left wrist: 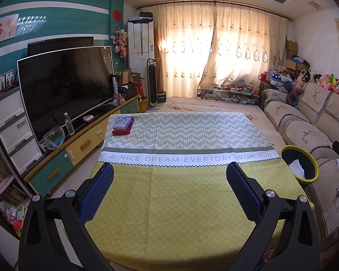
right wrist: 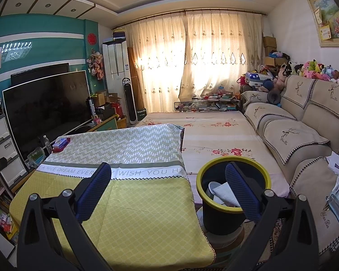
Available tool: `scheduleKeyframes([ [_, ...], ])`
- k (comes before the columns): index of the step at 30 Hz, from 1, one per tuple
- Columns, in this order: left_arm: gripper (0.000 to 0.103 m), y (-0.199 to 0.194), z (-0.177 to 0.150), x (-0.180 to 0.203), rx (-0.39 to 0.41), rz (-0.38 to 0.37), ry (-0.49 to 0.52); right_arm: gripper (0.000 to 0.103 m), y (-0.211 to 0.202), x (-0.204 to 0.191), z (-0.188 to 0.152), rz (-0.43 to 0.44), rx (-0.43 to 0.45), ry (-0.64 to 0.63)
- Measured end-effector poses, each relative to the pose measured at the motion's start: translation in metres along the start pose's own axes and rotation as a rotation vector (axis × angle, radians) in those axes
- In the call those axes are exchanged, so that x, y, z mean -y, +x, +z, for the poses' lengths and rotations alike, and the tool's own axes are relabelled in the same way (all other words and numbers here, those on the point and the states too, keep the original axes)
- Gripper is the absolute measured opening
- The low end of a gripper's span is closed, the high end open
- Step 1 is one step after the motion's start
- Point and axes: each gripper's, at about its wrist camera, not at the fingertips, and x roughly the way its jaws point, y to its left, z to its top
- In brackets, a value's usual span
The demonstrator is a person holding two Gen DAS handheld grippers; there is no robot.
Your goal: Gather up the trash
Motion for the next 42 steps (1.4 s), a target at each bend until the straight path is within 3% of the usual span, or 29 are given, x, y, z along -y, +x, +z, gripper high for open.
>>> scheduleKeyframes([
  [29,0.098,0.008,-0.006,0.007,-0.026,-0.012,0.008,0.096,0.005,0.004,-0.009,0.003,-0.012,-0.001],
  [36,0.098,0.02,-0.003,0.006,-0.028,-0.074,-0.012,0.096,0.009,0.003,-0.011,0.011,-0.026,-0.002],
  [42,0.098,0.037,0.008,0.005,-0.04,-0.061,-0.006,0.096,0.017,0.002,-0.009,0.008,-0.038,-0.009],
])
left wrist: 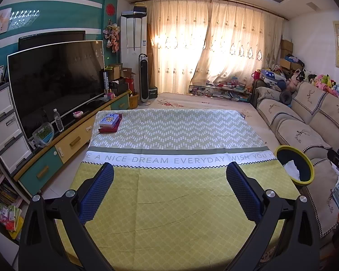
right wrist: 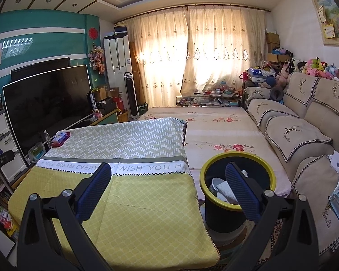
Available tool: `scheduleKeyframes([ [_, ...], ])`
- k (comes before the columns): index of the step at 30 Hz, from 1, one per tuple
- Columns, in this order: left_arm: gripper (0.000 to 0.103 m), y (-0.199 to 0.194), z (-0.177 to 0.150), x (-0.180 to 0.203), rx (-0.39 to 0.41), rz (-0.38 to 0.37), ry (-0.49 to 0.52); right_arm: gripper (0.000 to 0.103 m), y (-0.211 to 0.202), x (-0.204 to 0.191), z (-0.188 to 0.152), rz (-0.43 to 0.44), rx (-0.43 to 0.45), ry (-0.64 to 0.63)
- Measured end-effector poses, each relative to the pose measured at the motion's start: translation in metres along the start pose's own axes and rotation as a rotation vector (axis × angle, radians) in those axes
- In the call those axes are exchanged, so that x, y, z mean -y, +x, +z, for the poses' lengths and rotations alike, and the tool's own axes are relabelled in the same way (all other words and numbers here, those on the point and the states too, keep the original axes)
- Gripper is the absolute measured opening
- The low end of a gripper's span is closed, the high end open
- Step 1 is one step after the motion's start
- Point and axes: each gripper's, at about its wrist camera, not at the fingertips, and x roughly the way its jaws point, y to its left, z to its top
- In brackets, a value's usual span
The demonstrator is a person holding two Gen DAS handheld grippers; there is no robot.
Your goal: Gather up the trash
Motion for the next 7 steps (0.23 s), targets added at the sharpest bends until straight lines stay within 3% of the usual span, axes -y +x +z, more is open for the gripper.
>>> scheduleKeyframes([
  [4,0.098,0.034,0.011,-0.009,-0.061,-0.001,0.004,0.096,0.023,-0.006,0.014,0.009,-0.013,-0.012],
  [7,0.098,0.076,0.022,-0.02,-0.095,0.027,0.022,0.096,0.065,-0.015,0.029,0.048,-0.055,-0.01],
])
